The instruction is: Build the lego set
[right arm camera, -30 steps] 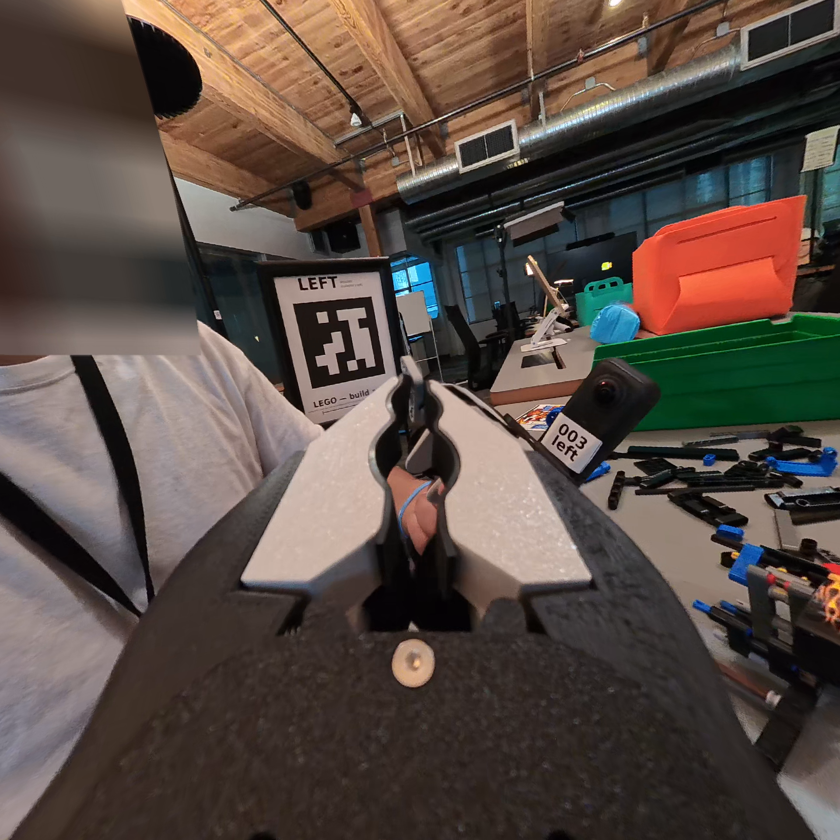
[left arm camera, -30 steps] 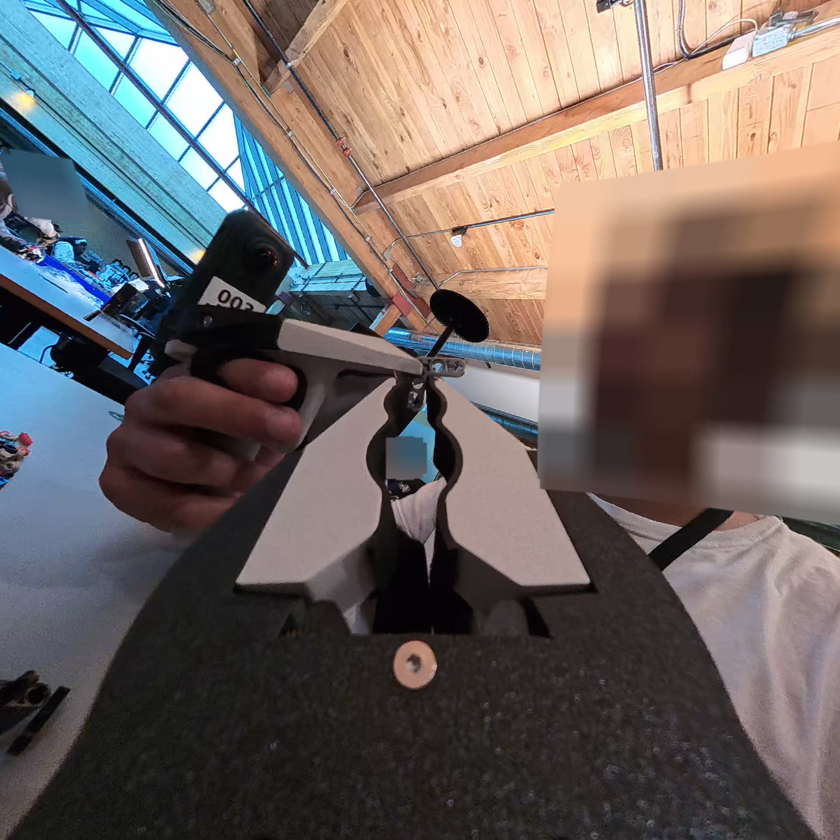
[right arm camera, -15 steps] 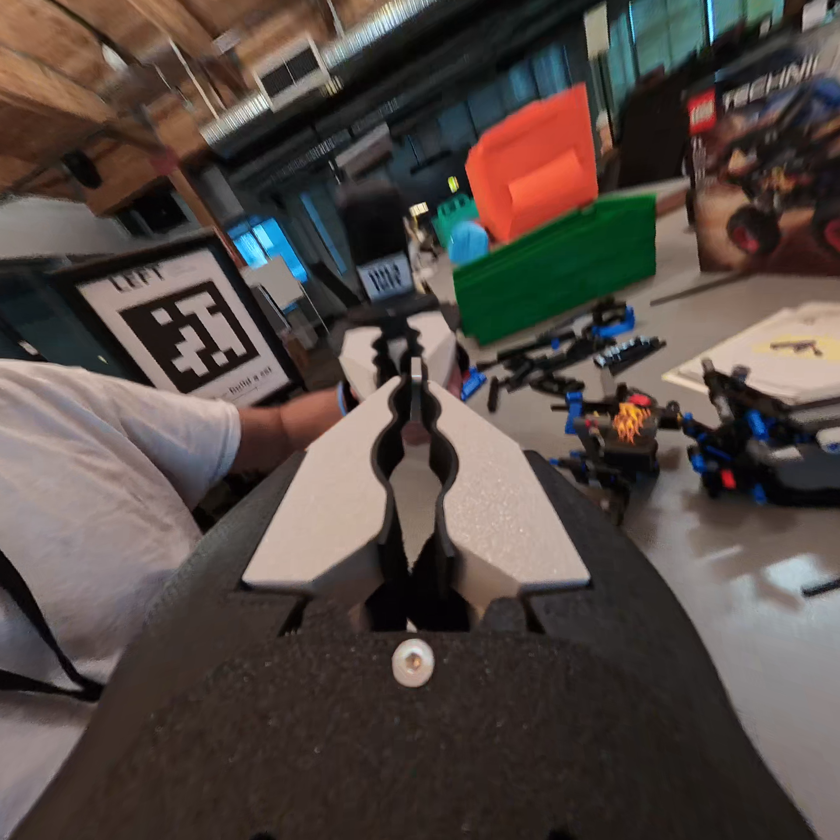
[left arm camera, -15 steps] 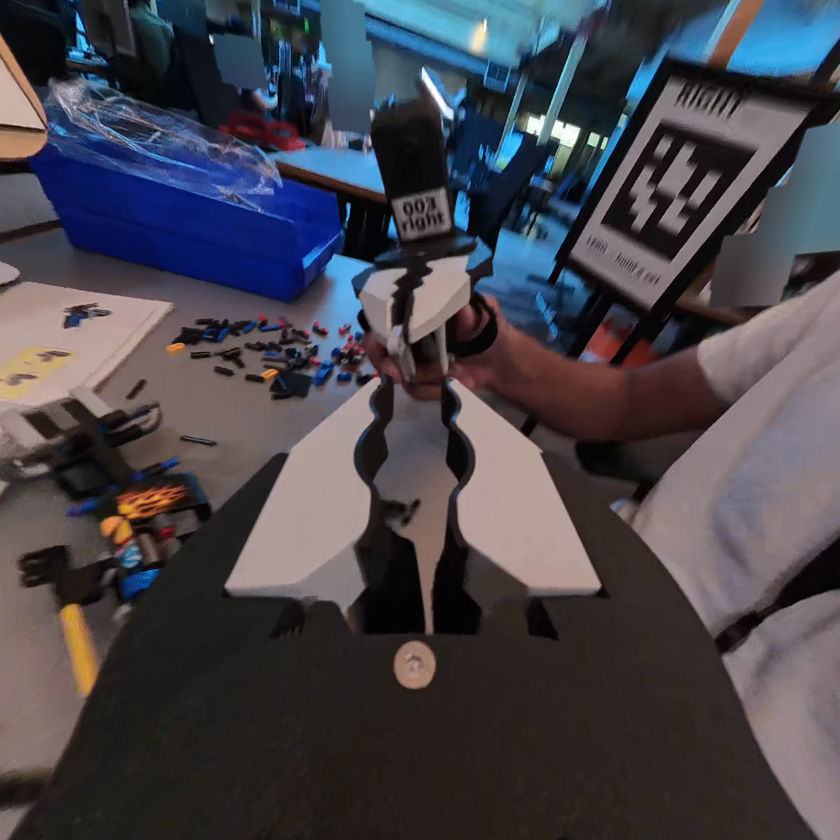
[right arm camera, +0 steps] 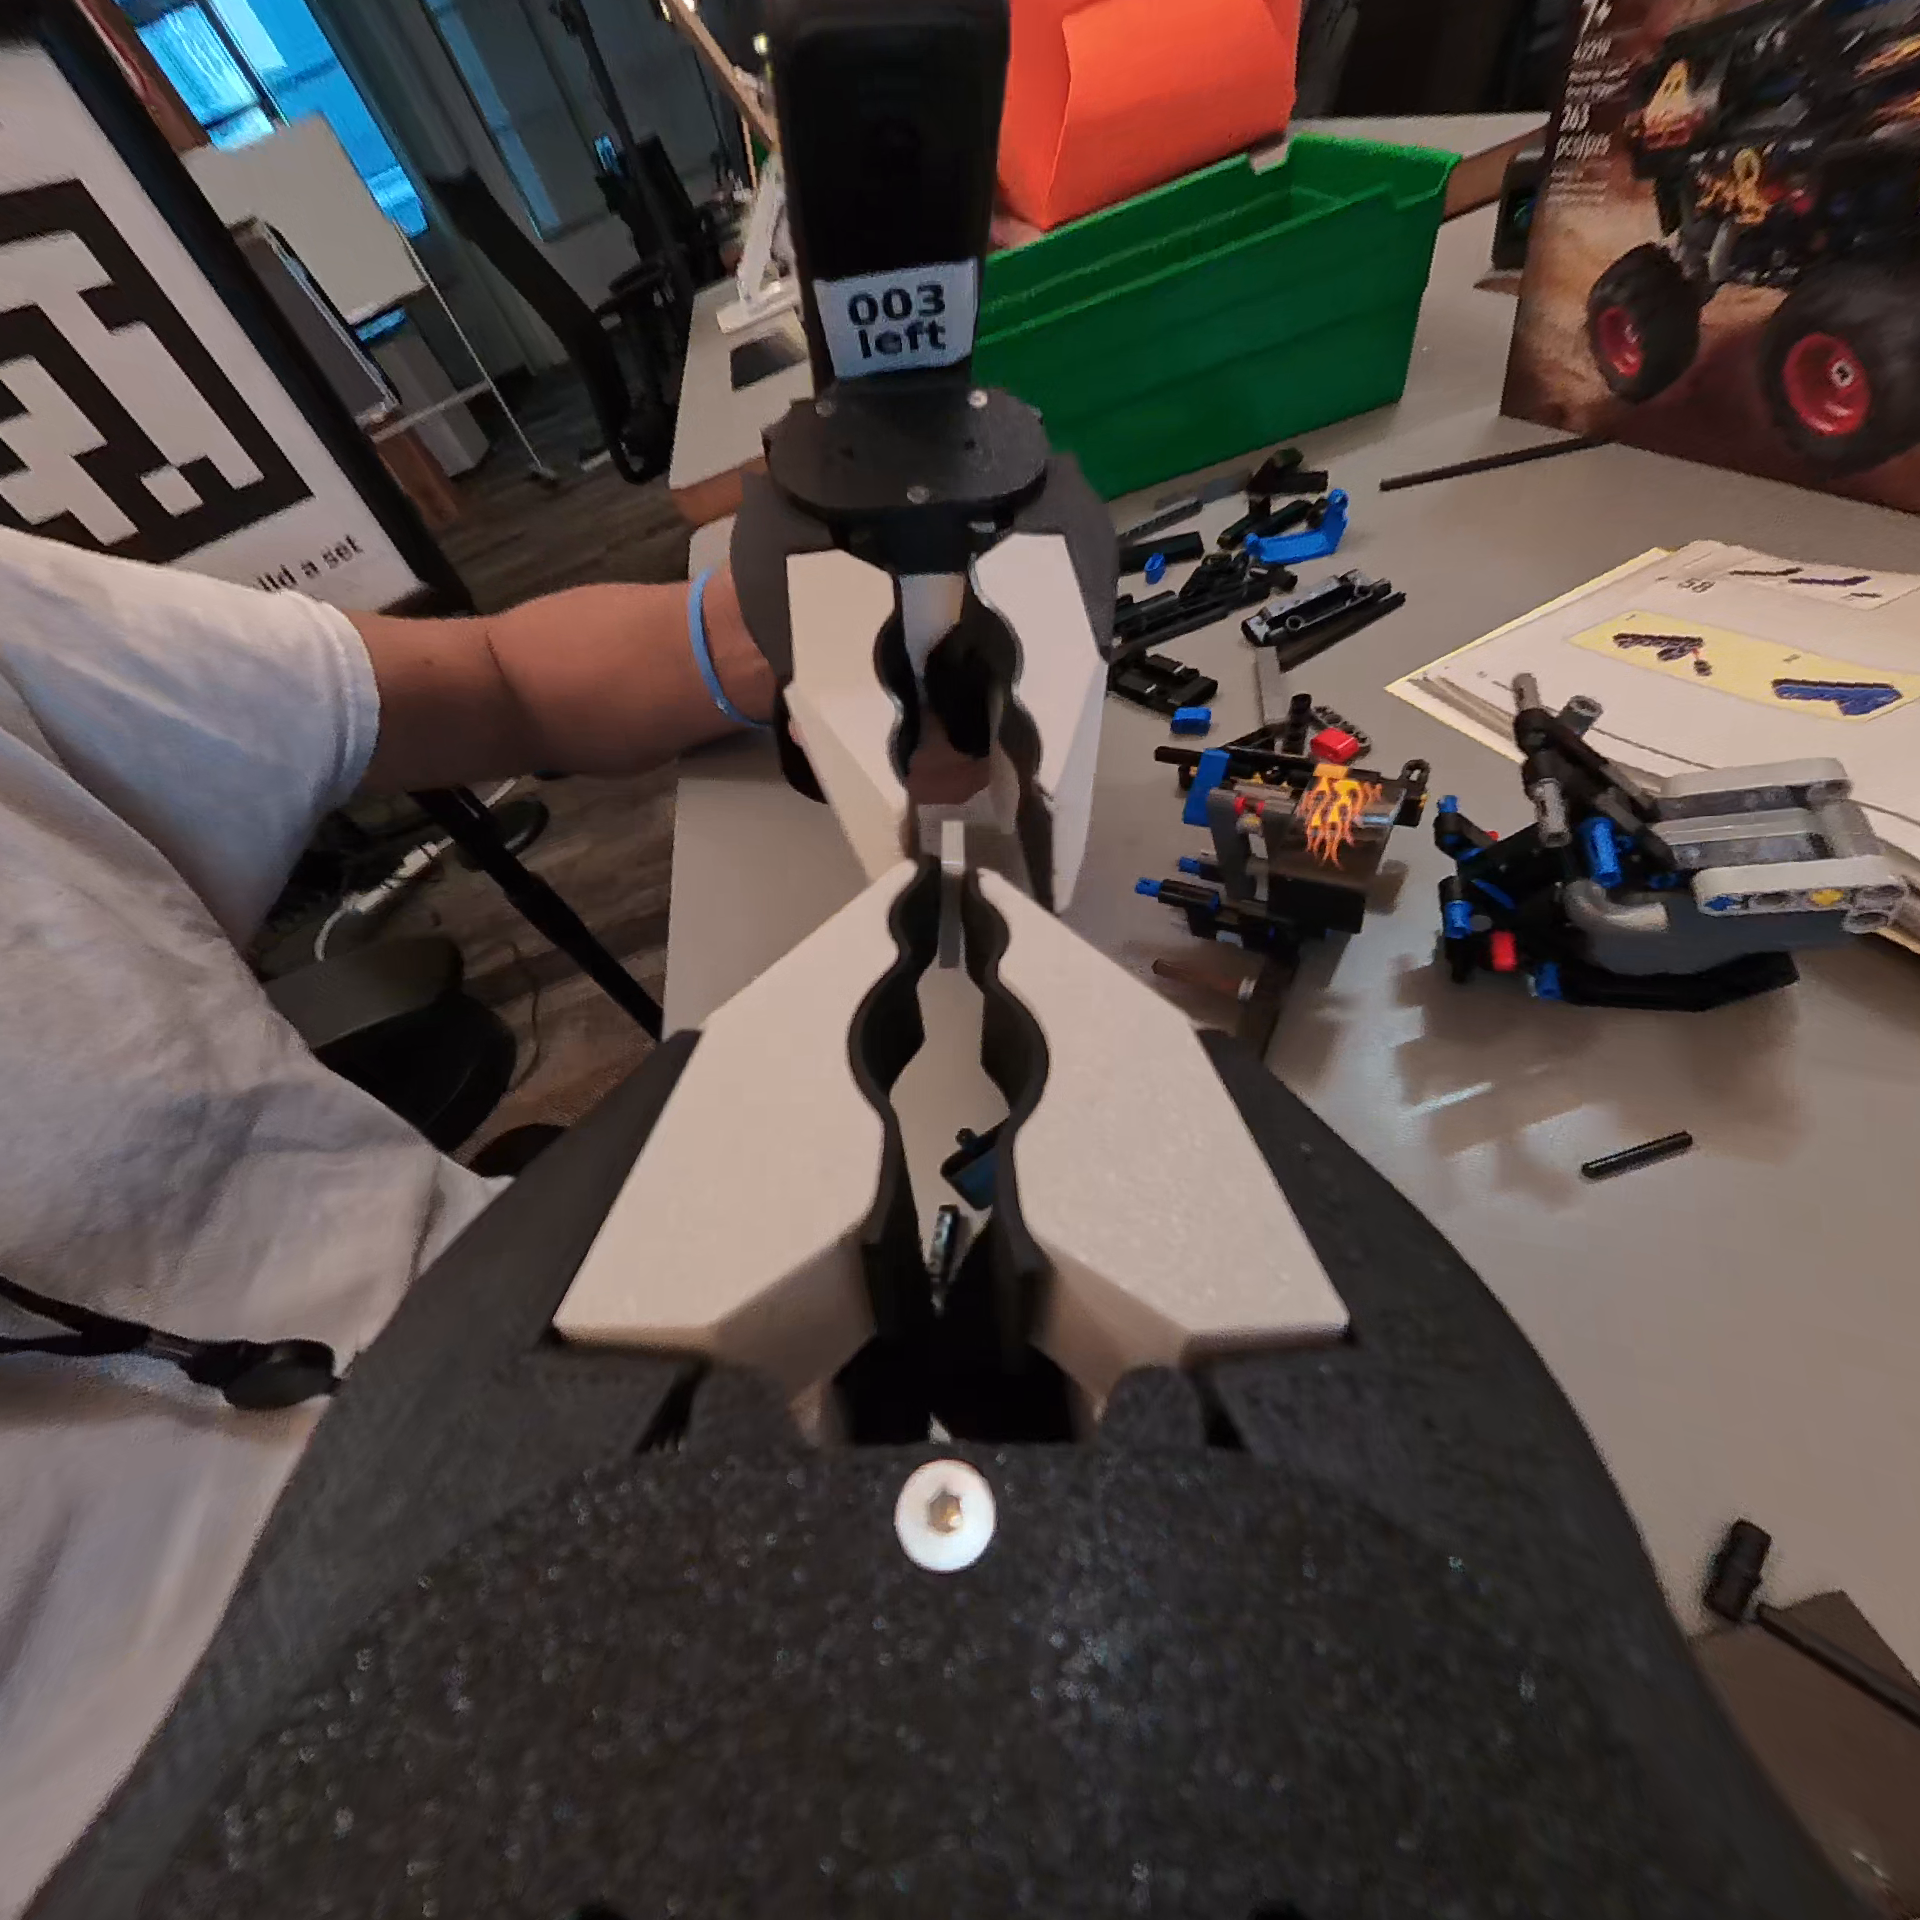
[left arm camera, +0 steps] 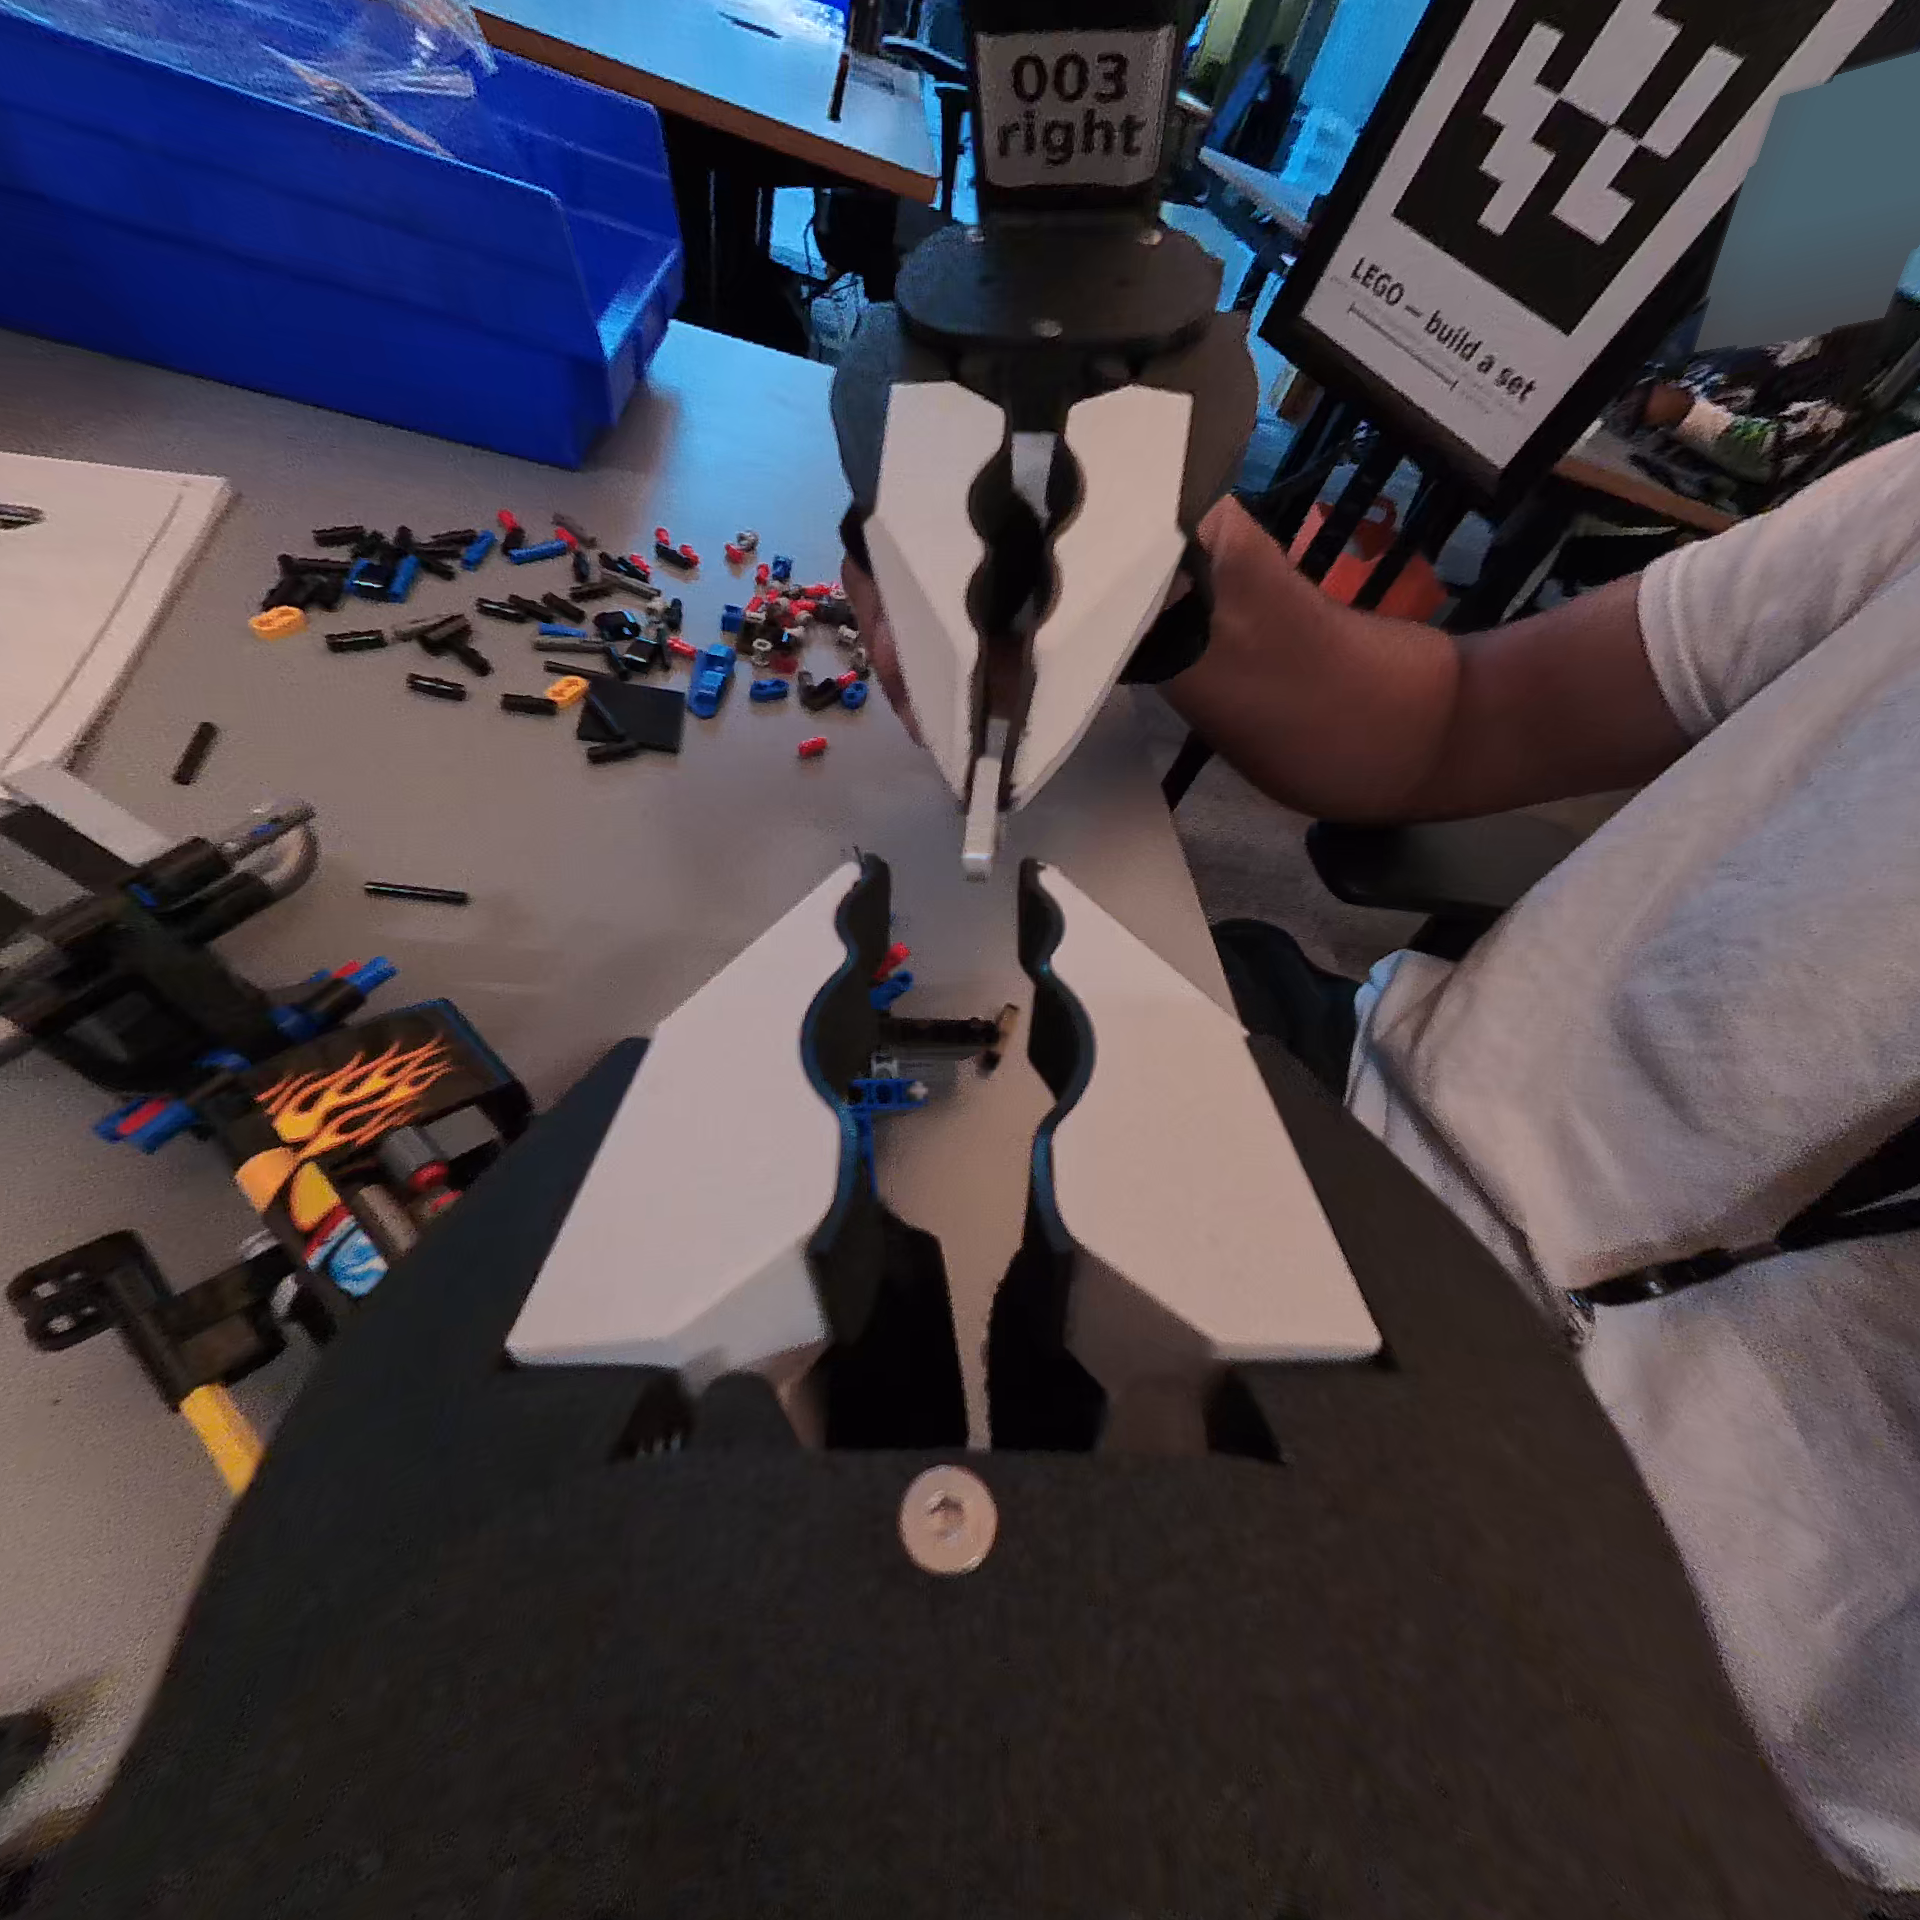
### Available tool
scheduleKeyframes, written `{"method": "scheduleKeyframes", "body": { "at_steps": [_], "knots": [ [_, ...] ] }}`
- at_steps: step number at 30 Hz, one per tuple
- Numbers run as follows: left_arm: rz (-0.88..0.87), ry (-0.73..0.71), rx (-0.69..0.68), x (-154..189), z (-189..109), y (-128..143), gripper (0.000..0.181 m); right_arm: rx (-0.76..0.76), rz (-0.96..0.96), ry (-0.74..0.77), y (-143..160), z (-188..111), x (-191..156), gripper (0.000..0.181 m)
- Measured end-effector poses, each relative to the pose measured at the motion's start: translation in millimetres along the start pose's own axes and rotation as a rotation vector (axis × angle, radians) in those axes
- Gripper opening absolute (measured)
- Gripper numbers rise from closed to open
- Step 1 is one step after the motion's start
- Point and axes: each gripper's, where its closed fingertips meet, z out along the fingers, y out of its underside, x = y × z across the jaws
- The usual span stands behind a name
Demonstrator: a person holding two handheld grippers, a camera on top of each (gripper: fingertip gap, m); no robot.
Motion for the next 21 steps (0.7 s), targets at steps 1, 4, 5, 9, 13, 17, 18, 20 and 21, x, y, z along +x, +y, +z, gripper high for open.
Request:
{"method": "scheduleKeyframes", "body": {
  "at_steps": [1,4,5,9,13,17,18,20,21],
  "knots": [
    [0.007,0.003,-0.009,1,0,2,0.021,-0.019,-0.016,0.01,2,4,1,0.003],
    [0.064,-0.019,-0.044,3,0,10,0.009,-0.085,-0.053,0.014,8,16,-2,0.003],
    [0.072,-0.027,-0.047,2,-2,11,0.006,-0.097,-0.063,0.029,8,17,1,0.003],
    [0.072,-0.03,0.019,5,-8,3,0.002,-0.045,-0.058,0.01,-1,19,-1,0.004],
    [-0.03,0.03,0.111,8,-16,-7,0.002,0.049,-0.092,0.002,-7,15,-4,0.017],
    [-0.09,0.103,0.14,14,-17,-7,0.002,0.055,-0.089,-0.005,-3,14,-4,0.011],
    [-0.083,0.1,0.137,14,-16,-6,0.002,0.062,-0.091,-0.014,-4,15,-6,0.008],
    [-0.068,0.102,0.123,16,-13,-4,0.002,0.076,-0.08,-0.048,-5,16,-9,0.003],
    [-0.067,0.102,0.124,16,-13,-4,0.002,0.079,-0.066,-0.062,-5,16,-10,0.003]
  ]
}}
